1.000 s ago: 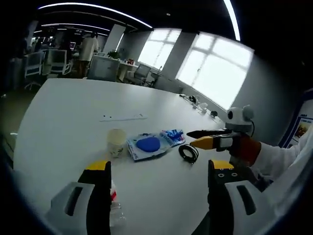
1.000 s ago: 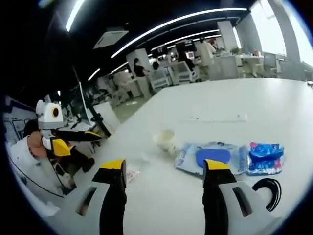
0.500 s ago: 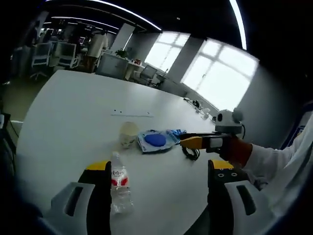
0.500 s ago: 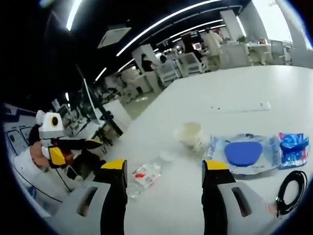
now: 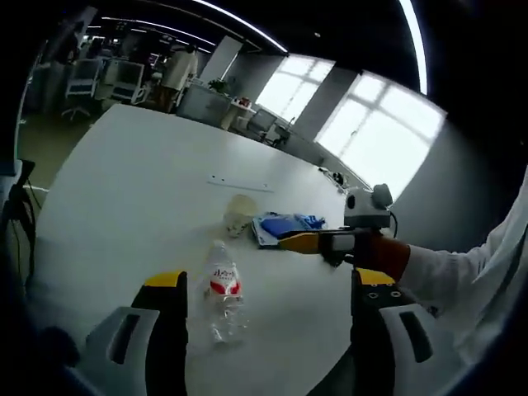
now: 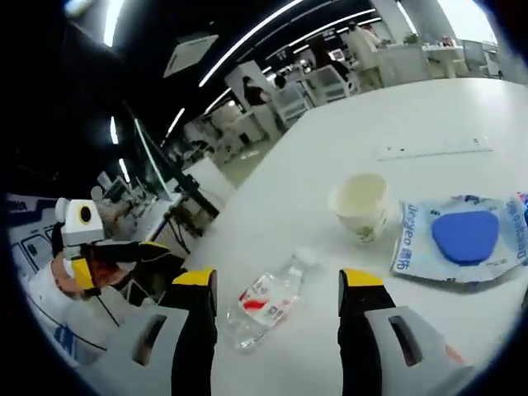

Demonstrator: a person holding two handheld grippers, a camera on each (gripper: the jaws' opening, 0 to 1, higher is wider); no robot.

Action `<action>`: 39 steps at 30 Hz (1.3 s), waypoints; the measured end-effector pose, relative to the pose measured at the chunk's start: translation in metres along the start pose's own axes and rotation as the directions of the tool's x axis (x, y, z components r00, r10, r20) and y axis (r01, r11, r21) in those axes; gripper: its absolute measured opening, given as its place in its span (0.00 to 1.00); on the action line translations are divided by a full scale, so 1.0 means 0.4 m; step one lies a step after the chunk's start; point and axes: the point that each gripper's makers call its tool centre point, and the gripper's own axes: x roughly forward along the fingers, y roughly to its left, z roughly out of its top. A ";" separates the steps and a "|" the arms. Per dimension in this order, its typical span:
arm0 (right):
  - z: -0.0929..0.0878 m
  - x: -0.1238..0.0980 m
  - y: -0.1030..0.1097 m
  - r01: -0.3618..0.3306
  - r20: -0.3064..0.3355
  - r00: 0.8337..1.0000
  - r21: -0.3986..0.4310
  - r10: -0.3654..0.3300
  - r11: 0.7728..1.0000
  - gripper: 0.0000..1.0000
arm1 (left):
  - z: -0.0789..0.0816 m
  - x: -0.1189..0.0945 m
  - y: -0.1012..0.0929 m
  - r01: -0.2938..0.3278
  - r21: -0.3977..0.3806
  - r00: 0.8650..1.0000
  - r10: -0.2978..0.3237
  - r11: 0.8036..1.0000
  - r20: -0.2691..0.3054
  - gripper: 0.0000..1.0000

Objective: Arrange the tabletop items into an orderly group along one side of the table until the central work area is clear of visible clutter.

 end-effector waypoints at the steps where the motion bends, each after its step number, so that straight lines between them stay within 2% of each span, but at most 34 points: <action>1: -0.002 0.007 -0.006 -0.001 -0.004 1.000 0.005 0.001 1.000 0.57 | -0.005 0.000 0.005 0.001 -0.007 1.000 -0.001 1.000 0.000 0.83; 7: -0.023 0.072 -0.026 -0.016 -0.010 1.000 0.092 0.017 0.996 0.55 | -0.023 -0.003 0.031 0.006 -0.036 1.000 -0.006 0.999 0.001 0.83; 13: -0.047 0.128 -0.033 -0.024 -0.006 1.000 0.196 0.026 0.980 0.54 | -0.038 0.000 0.043 0.015 -0.047 1.000 -0.015 0.999 0.006 0.83; 16: -0.053 0.148 -0.033 -0.042 0.007 0.999 0.272 0.041 0.961 0.54 | -0.042 0.004 0.046 0.023 -0.058 1.000 -0.022 0.998 0.011 0.83; 19: -0.055 0.165 -0.048 -0.042 0.018 0.999 0.312 0.039 0.949 0.53 | -0.044 0.011 0.049 0.034 -0.066 0.999 -0.033 0.997 0.013 0.83; 22: -0.055 0.179 -0.052 -0.060 0.032 0.998 0.375 0.052 0.925 0.51 | -0.045 0.020 0.050 0.046 -0.074 0.999 -0.045 0.996 0.018 0.83; 30: -0.075 0.211 -0.062 -0.075 0.026 0.997 0.445 0.071 0.892 0.46 | -0.054 0.041 0.055 0.065 -0.101 0.998 -0.062 0.993 0.033 0.83; 32: -0.070 0.218 -0.061 -0.088 0.037 0.996 0.467 0.080 0.880 0.44 | -0.057 0.043 0.054 0.071 -0.106 0.997 -0.067 0.992 0.036 0.83; 37: -0.069 0.232 -0.064 -0.118 0.054 0.993 0.489 0.105 0.864 0.35 | -0.057 0.048 0.057 0.079 -0.112 0.996 -0.075 0.991 0.041 0.82; 38: -0.068 0.237 -0.072 -0.130 0.061 0.991 0.517 0.115 0.846 0.33 | -0.058 0.050 0.058 0.079 -0.115 0.996 -0.075 0.990 0.040 0.82; 39: -0.067 0.240 -0.073 -0.138 0.068 0.990 0.530 0.120 0.837 0.32 | -0.059 0.051 0.059 0.079 -0.114 0.996 -0.075 0.990 0.039 0.82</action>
